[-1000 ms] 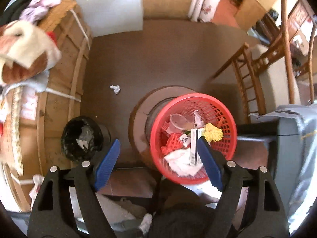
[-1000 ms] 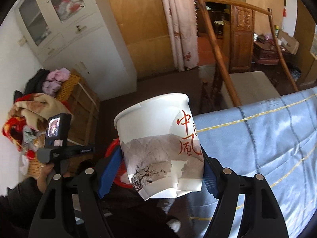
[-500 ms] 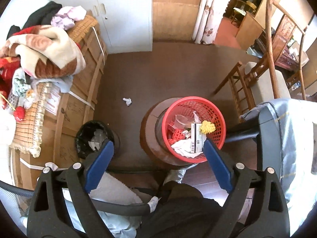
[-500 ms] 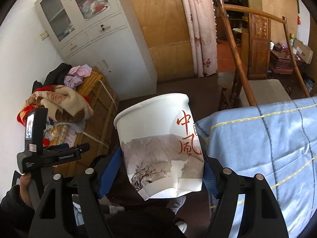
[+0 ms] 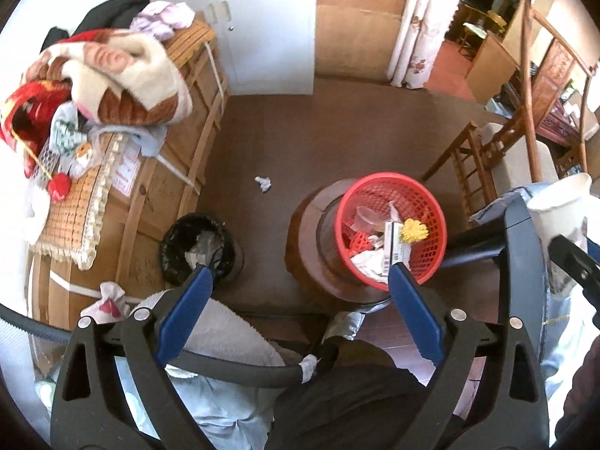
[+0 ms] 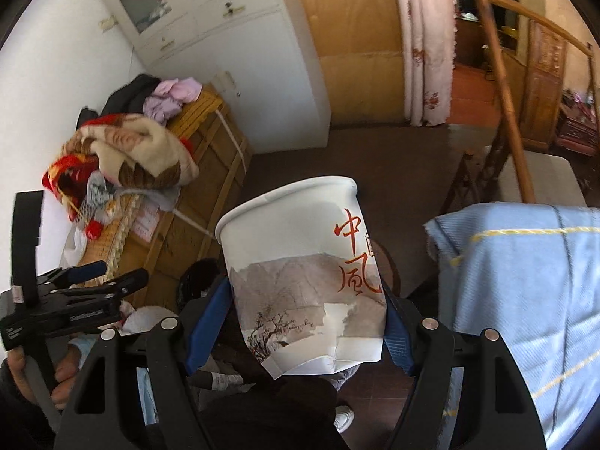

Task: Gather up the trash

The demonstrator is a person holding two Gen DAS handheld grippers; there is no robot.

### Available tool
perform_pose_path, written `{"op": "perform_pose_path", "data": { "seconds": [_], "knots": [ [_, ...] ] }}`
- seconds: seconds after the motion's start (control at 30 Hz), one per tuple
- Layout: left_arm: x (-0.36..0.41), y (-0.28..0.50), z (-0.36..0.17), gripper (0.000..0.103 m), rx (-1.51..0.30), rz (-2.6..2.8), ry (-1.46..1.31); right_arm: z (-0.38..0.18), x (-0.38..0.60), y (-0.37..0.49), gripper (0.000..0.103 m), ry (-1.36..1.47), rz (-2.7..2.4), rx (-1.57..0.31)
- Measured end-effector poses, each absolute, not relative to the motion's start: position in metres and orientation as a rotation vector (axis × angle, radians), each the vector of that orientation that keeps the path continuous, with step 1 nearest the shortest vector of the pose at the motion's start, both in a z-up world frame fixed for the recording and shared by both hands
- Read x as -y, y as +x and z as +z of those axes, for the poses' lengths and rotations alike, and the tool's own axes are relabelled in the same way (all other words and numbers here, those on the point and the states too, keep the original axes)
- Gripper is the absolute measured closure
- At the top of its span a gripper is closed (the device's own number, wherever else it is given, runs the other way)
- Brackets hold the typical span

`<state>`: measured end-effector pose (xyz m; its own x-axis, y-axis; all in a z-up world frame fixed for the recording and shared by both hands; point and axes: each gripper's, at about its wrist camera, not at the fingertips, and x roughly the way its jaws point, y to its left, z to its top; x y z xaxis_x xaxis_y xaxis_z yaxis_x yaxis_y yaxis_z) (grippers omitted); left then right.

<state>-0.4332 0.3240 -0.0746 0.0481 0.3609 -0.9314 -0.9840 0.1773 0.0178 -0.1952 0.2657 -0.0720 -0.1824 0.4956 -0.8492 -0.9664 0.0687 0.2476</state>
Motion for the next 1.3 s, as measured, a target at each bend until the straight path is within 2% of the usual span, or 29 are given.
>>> {"op": "perform_pose_path", "data": {
  "seconds": [0.93, 1.1, 1.3],
  "knots": [
    [-0.335, -0.486, -0.145, 0.011, -1.129, 1.336, -0.955, -0.265, -0.392, -0.24, 0.027, -0.848, 1.434, -1.242],
    [-0.339, -0.482, -0.139, 0.011, -1.111, 1.317, -0.956, -0.225, -0.384, -0.233, 0.027, -0.796, 1.455, -1.178],
    [-0.349, -0.464, -0.107, 0.012, -1.036, 1.285, -0.906, -0.114, -0.362, -0.22, 0.027, -0.654, 1.522, -1.031]
  ]
}}
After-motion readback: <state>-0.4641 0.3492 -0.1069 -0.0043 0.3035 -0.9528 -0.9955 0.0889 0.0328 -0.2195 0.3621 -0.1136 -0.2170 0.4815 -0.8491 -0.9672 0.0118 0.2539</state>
